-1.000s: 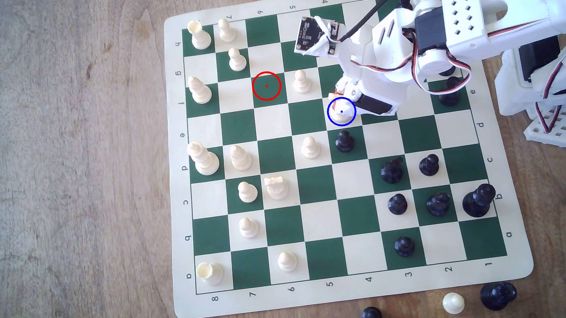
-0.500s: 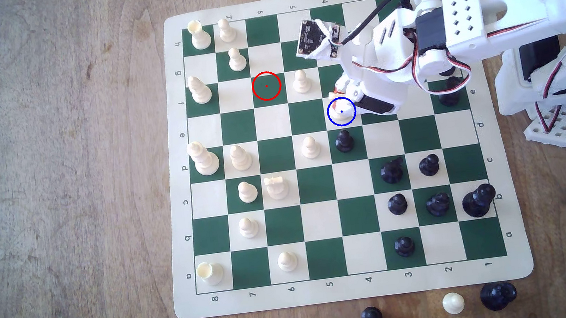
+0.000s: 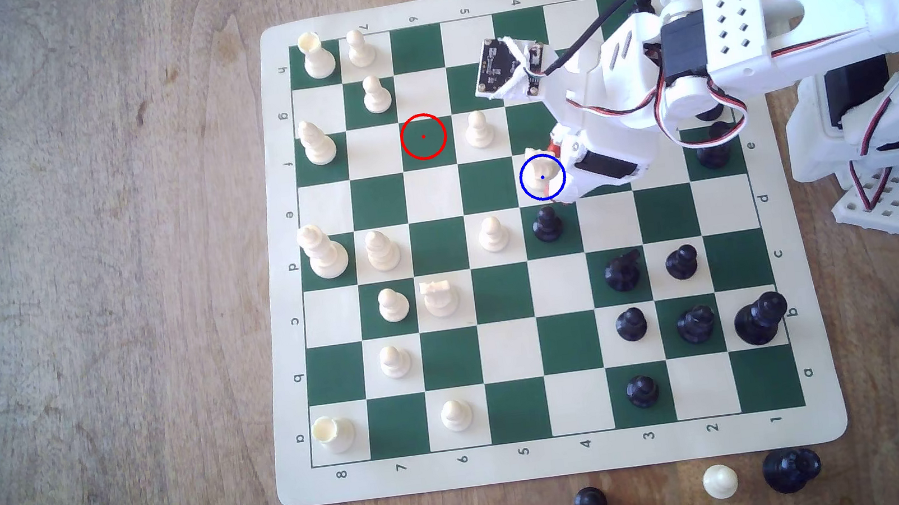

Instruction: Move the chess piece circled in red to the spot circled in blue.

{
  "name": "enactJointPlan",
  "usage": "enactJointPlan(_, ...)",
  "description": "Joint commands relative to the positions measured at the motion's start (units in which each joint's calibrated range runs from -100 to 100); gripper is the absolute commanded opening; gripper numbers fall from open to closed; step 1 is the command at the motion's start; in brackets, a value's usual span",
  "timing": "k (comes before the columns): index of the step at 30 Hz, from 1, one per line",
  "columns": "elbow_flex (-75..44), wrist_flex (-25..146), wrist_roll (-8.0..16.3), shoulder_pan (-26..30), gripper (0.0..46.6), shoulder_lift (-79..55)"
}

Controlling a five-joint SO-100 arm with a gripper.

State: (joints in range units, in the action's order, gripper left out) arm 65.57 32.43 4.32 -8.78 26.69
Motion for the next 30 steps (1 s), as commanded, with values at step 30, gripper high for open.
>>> enactJointPlan(30, 14.6, 28.0, 0.7, 8.1, 14.0, 50.3)
